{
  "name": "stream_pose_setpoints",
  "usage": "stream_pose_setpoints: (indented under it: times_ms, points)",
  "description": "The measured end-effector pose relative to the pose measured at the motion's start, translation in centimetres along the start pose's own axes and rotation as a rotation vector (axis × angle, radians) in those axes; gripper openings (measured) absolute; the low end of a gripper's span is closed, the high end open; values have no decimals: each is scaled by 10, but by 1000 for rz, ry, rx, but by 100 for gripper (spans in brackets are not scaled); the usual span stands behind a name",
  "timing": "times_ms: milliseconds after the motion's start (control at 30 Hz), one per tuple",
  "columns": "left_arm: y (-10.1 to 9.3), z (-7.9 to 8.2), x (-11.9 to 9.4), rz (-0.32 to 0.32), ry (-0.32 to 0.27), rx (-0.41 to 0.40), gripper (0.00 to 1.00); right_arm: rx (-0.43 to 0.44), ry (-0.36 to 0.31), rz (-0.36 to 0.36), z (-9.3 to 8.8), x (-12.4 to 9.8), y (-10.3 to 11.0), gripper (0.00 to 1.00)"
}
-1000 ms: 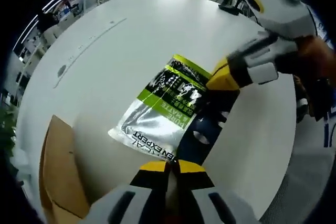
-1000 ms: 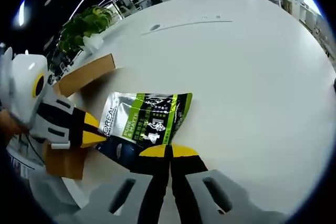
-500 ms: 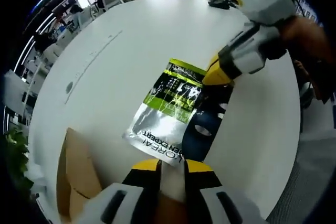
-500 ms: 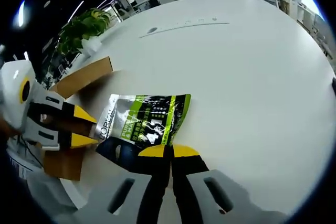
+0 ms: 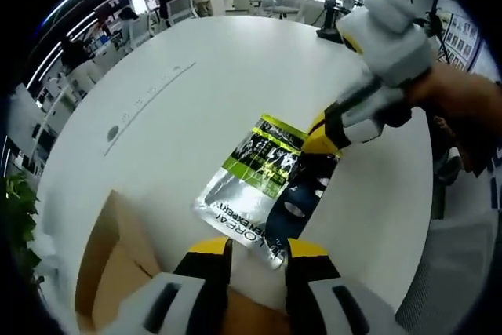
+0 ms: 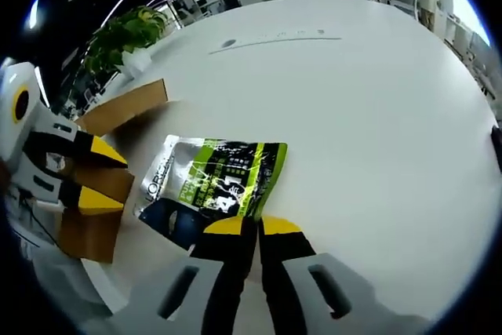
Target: Operate the shoe box by opening the lid, removing the specified soft item, and placing it in the target area until the item is outside and the box remains undamaged.
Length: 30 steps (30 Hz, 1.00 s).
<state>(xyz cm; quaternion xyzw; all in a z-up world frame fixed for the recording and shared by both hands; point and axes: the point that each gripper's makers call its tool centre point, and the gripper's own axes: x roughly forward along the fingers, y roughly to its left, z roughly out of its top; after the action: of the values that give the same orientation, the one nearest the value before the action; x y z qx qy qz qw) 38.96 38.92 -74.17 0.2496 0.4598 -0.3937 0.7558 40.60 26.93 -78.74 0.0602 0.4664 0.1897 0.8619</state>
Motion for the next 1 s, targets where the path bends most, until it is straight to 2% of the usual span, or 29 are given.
stream_pose_setpoints:
  times_ms: [367,567,1000]
  points:
    - [0,6,-17,-13,-67,-49,29,-15,-6,-14,1,-10,-3,5]
    - [1,7,-29,-19,-99,-79,31,-31,-19,-21,2,-18,-1,8]
    - [5,-3,-56,-24,-153,-147,37,-72,-69,-13,13,-43,16,16]
